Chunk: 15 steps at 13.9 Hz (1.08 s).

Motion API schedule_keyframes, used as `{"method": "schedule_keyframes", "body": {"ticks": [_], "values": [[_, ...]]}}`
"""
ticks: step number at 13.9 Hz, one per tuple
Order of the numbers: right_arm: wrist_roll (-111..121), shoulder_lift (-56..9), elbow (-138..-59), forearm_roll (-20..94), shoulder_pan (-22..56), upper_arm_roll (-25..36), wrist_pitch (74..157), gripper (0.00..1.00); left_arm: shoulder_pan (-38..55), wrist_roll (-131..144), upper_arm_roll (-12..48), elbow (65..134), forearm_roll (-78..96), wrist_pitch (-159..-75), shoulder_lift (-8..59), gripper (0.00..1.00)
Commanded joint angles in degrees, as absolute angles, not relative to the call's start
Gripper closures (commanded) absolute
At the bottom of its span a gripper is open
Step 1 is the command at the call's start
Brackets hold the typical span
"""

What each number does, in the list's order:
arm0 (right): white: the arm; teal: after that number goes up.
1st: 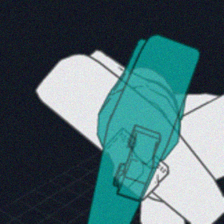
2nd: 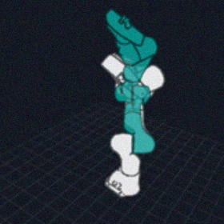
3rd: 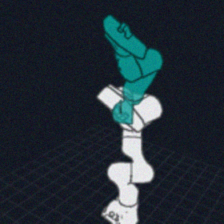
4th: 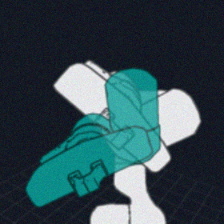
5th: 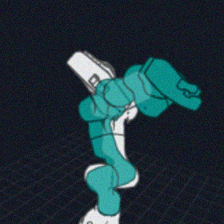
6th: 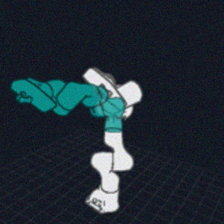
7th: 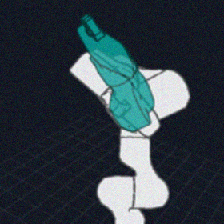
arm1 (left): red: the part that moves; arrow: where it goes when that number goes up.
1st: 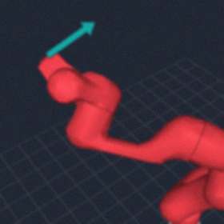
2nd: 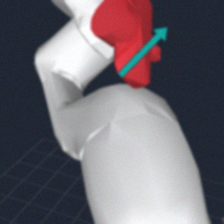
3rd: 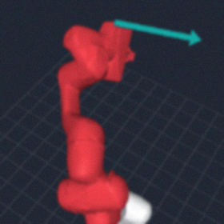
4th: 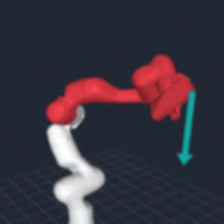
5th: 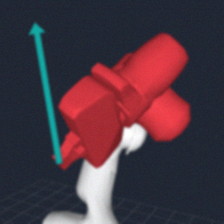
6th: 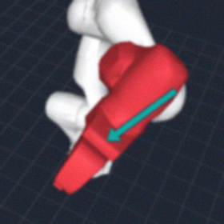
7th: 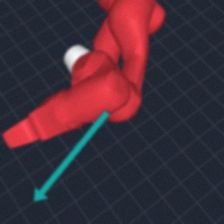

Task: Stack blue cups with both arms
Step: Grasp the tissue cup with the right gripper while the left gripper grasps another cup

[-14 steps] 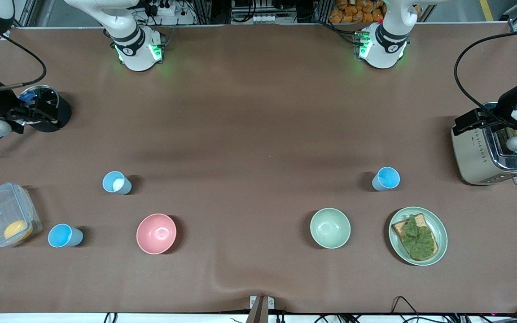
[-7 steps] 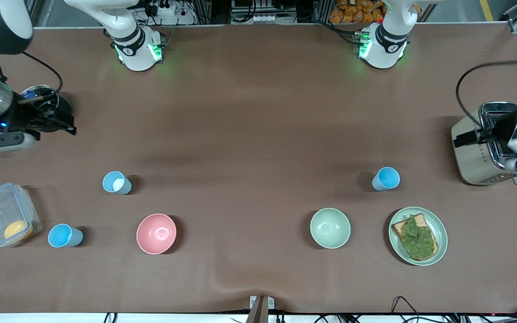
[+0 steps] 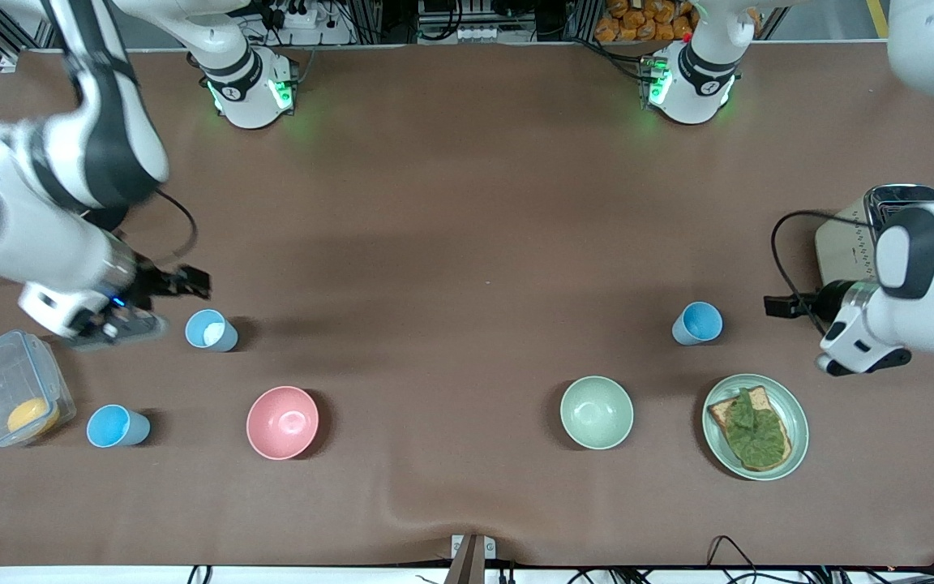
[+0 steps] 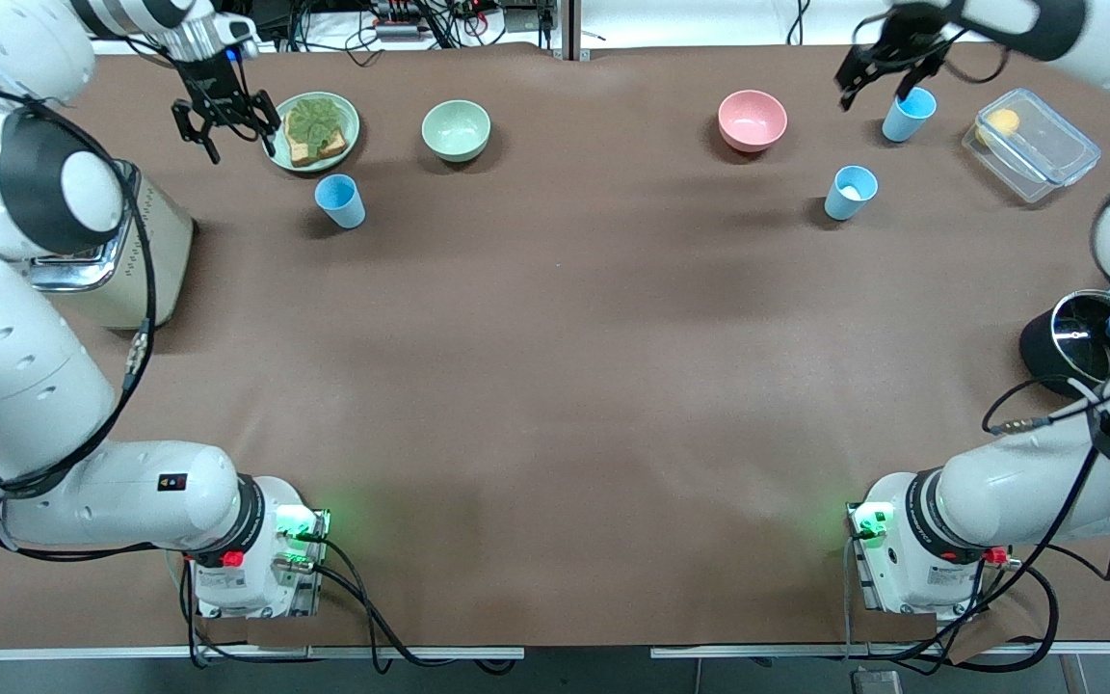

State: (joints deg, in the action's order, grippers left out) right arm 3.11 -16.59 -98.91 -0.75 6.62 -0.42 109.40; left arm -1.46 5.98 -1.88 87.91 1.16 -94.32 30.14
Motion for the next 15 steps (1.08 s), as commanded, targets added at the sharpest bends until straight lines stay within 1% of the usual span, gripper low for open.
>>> {"method": "schedule_keyframes", "body": {"ticks": [1,3,6,8,10,12,13,14,15], "values": [[-0.8,-21.0,-99.7,-6.7,8.4,-0.1,114.2,0.00,-3.8,5.7,-2.1,84.8,-0.7,-95.6,34.5,0.00],[-3.8,-20.9,-103.2,-7.5,8.9,-0.1,115.7,0.00,-3.0,6.8,-2.2,84.9,-3.9,-96.0,34.4,0.00],[-5.6,-21.2,-110.0,-9.4,9.1,-0.1,124.0,0.00,-2.4,6.6,-2.0,86.0,-8.7,-94.0,35.9,0.00],[-5.6,-21.4,-113.7,-9.7,9.4,-0.1,129.5,0.00,-3.0,7.9,-1.3,85.4,-7.2,-94.9,35.7,0.00],[-5.6,-22.7,-115.5,-10.5,9.1,0.0,133.4,0.00,-2.4,12.1,-1.5,85.9,-1.2,-99.2,35.2,0.00],[-5.6,-24.1,-115.6,-10.8,8.5,0.1,134.9,0.00,-0.8,15.7,-0.4,86.7,-1.1,-99.9,33.3,0.00],[-5.6,-24.6,-115.6,-10.8,8.4,0.1,135.1,0.15,-0.4,16.6,-0.3,87.9,-1.1,-100.8,32.1,0.00],[-5.6,-25.0,-115.6,-10.8,8.6,0.1,135.1,0.41,-0.1,17.4,-0.1,89.0,-0.9,-102.6,31.1,0.00],[-5.6,-25.5,-115.6,-10.8,8.7,0.1,135.1,0.61,1.1,20.5,0.2,90.5,-1.1,-104.6,30.4,0.00]]}}
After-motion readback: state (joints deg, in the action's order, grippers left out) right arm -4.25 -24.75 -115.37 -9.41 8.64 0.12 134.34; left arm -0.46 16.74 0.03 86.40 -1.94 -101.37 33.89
